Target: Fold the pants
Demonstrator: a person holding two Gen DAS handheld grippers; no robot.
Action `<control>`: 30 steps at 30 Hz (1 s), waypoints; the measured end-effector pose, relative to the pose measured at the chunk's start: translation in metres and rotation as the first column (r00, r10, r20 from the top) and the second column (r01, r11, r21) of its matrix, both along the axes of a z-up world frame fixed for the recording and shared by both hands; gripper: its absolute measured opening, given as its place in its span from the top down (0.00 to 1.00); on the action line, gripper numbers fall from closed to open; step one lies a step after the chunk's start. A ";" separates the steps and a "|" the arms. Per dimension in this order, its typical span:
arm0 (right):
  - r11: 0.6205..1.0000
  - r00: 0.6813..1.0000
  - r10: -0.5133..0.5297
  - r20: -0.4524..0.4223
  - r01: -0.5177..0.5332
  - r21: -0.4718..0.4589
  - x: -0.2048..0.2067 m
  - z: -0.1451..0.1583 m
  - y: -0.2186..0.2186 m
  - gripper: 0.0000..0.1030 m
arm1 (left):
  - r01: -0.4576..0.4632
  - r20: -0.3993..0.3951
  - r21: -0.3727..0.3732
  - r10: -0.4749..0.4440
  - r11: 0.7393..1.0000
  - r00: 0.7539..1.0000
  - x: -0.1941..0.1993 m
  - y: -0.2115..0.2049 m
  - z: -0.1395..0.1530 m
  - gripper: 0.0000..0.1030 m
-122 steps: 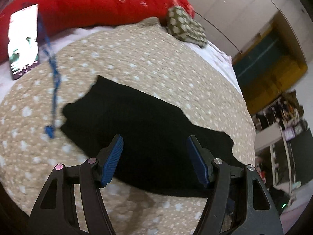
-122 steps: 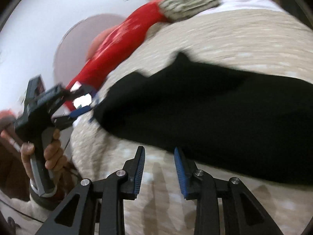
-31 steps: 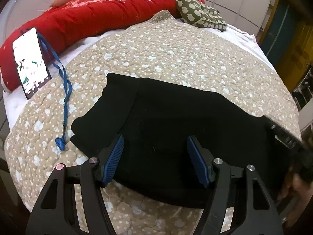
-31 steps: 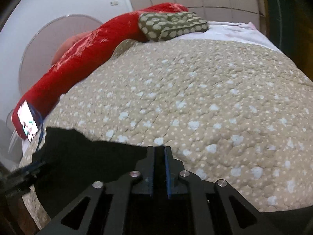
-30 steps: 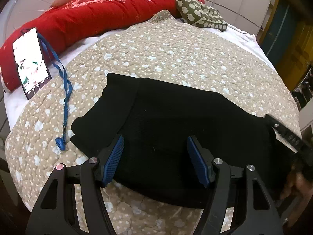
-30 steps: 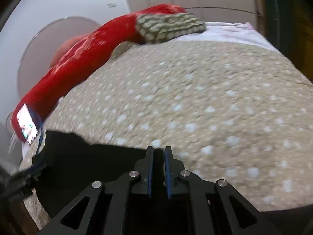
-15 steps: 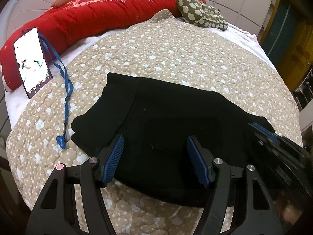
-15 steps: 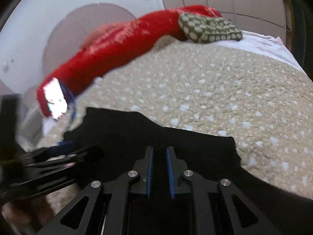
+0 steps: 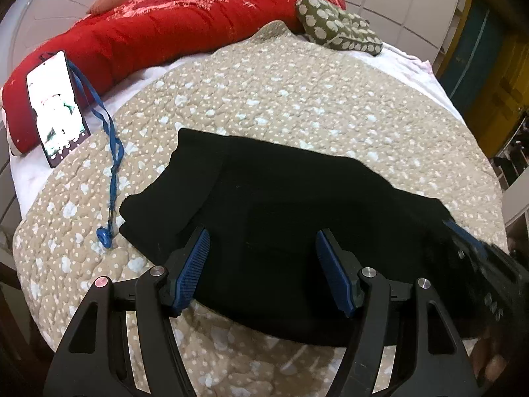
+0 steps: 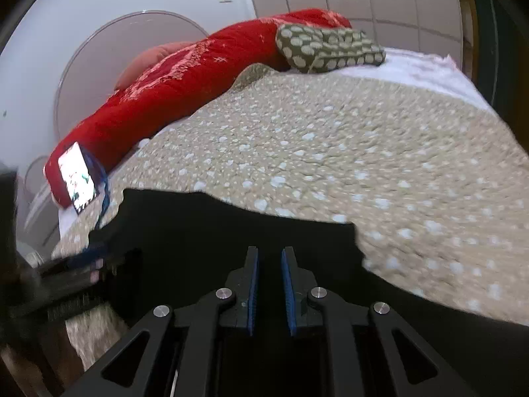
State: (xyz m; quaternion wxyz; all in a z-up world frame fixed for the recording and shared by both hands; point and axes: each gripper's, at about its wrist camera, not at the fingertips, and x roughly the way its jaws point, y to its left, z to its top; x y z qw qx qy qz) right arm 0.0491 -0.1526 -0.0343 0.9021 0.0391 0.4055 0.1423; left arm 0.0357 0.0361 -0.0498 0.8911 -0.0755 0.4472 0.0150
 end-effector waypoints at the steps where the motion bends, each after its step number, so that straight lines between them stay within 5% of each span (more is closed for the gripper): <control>1: 1.000 1.000 -0.005 0.014 0.006 -0.015 -0.008 0.002 -0.002 0.87 | 0.008 0.001 0.001 -0.008 1.000 1.000 -0.001 -0.002 0.002 0.35; 12: 0.987 0.991 -0.131 -0.008 0.130 -0.090 -0.047 -0.024 -0.052 0.86 | 0.066 -0.020 0.050 -0.065 0.997 0.998 -0.007 -0.036 -0.013 0.35; 23: 0.981 0.982 -0.188 0.008 0.188 -0.043 -0.069 -0.003 -0.081 0.84 | 0.104 -0.002 0.054 -0.104 0.993 0.995 -0.015 -0.055 -0.001 0.35; 30: 0.969 0.973 -0.229 0.037 0.232 -0.091 -0.092 0.001 -0.102 0.80 | 0.134 -0.002 0.055 -0.134 0.989 0.991 -0.018 -0.071 -0.002 0.35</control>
